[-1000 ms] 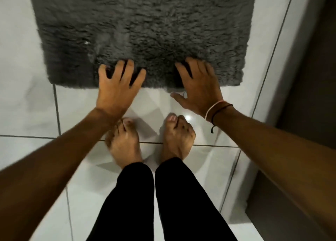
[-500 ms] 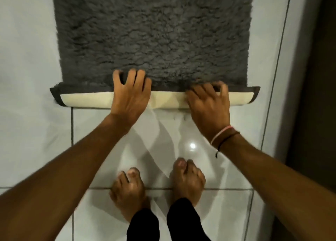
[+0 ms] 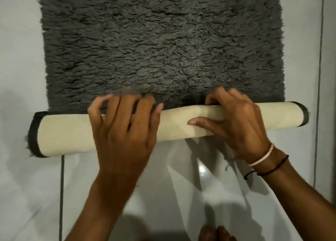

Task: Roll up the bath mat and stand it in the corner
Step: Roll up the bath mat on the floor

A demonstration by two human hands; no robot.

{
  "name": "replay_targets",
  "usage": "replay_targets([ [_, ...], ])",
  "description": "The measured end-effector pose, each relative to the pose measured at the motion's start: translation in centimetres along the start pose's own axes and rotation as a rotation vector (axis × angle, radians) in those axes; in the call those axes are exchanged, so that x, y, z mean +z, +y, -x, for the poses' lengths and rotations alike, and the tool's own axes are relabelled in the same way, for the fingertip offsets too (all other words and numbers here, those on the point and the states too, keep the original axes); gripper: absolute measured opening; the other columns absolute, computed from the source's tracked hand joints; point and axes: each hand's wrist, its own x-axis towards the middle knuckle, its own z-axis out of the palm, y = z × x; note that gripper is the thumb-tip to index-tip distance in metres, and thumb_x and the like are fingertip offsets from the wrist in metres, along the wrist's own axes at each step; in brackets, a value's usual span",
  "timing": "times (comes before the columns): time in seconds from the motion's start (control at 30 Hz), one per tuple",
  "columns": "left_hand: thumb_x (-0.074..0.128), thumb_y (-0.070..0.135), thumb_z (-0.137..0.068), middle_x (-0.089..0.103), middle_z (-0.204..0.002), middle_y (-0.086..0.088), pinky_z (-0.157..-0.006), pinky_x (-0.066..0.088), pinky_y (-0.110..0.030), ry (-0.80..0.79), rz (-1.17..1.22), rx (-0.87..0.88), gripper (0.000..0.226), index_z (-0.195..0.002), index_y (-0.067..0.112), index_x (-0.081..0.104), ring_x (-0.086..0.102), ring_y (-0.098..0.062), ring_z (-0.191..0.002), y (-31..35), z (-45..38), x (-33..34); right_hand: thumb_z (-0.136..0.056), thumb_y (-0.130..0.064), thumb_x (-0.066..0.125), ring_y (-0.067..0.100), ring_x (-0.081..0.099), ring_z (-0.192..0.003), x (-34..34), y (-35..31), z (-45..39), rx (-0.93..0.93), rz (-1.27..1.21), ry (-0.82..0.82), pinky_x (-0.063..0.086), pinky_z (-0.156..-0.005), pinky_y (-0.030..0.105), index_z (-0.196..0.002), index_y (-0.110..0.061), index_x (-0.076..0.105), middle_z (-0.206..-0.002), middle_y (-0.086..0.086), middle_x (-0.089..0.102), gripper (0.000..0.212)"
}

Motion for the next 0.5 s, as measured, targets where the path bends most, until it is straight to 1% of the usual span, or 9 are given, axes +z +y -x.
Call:
replay_targets([
  [0.07,0.042,0.043,-0.108,0.070,-0.118,-0.012,-0.110,0.035,-0.056,-0.166,-0.041,-0.003,0.043,-0.120,0.011,0.068,0.065,-0.033,-0.111,0.7,1.6,-0.1,-0.073,-0.080,0.061,0.026,0.055,-0.095,-0.4,0.1,-1.8,-0.011,0.018,0.008,0.049,-0.077,0.044,-0.096,-0.023,0.064,-0.105,0.002,0.061,0.062],
  [0.13,0.034,0.051,-0.107,0.061,-0.140,-0.016,-0.119,0.025,-0.065,-0.317,-0.147,0.046,0.060,-0.143,0.008,0.056,0.057,-0.035,-0.132,0.7,2.6,0.6,-0.070,-0.081,0.063,0.026,0.053,-0.099,-0.8,0.0,-2.8,0.007,0.096,0.027,0.042,-0.081,0.041,-0.098,-0.025,0.066,-0.109,0.001,0.059,0.062],
  [0.23,0.026,0.053,-0.106,0.046,-0.158,-0.016,-0.120,0.026,-0.065,-0.371,-0.226,0.131,0.068,-0.154,0.008,0.044,0.044,-0.032,-0.147,-1.2,-0.4,2.6,-0.088,-0.064,0.064,0.026,0.059,-0.089,-0.6,-1.5,-2.0,0.005,0.165,0.234,0.040,-0.083,0.042,-0.093,-0.023,0.068,-0.094,0.000,0.066,0.042],
  [0.27,0.023,0.053,-0.107,0.043,-0.161,-0.016,-0.121,0.025,-0.063,-0.362,-0.212,0.129,0.068,-0.154,0.010,0.044,0.040,-0.029,-0.150,-1.9,-2.4,3.1,-0.095,-0.057,0.060,0.028,0.063,-0.093,-0.3,-2.2,-1.5,-0.018,0.151,0.298,0.042,-0.087,0.044,-0.095,-0.020,0.070,-0.098,0.002,0.071,0.038],
  [0.3,0.019,0.053,-0.107,0.040,-0.163,-0.015,-0.122,0.025,-0.062,-0.359,-0.187,0.118,0.067,-0.154,0.012,0.044,0.037,-0.027,-0.152,-2.4,-4.5,3.4,-0.099,-0.056,0.054,0.029,0.066,-0.105,0.0,-2.7,-0.9,-0.029,0.147,0.314,0.043,-0.095,0.047,-0.104,-0.017,0.073,-0.111,0.004,0.074,0.043],
  [0.33,0.016,0.054,-0.107,0.036,-0.165,-0.014,-0.123,0.024,-0.061,-0.380,-0.162,0.097,0.068,-0.155,0.015,0.043,0.032,-0.025,-0.154,-2.7,-6.5,3.6,-0.100,-0.060,0.046,0.029,0.063,-0.124,0.3,-3.0,-0.6,-0.020,0.167,0.282,0.042,-0.106,0.051,-0.122,-0.014,0.070,-0.131,0.007,0.070,0.056],
  [0.4,0.013,0.057,-0.104,0.027,-0.169,-0.012,-0.125,0.020,-0.061,-0.433,-0.132,0.075,0.070,-0.159,0.019,0.034,0.022,-0.023,-0.158,-2.9,-9.5,3.4,-0.098,-0.070,0.032,0.026,0.040,-0.150,0.7,-3.1,-0.6,0.001,0.235,0.171,0.028,-0.121,0.059,-0.149,-0.009,0.049,-0.158,0.011,0.047,0.082],
  [0.43,0.013,0.057,-0.104,0.026,-0.169,-0.013,-0.125,0.019,-0.062,-0.412,-0.120,0.065,0.070,-0.160,0.019,0.032,0.020,-0.024,-0.158,-2.9,-10.2,3.2,-0.098,-0.073,0.028,0.026,0.032,-0.154,0.8,-2.9,-1.1,0.003,0.251,0.129,0.022,-0.124,0.060,-0.155,-0.008,0.041,-0.164,0.012,0.038,0.087],
  [0.5,0.018,0.053,-0.107,0.035,-0.164,-0.018,-0.124,0.021,-0.061,-0.248,-0.112,0.034,0.065,-0.157,0.016,0.038,0.028,-0.029,-0.155,-2.9,-10.3,2.4,-0.097,-0.073,0.024,0.024,0.024,-0.157,0.8,-2.6,-3.5,-0.002,0.281,0.078,0.014,-0.126,0.061,-0.159,-0.010,0.033,-0.167,0.010,0.031,0.088],
])
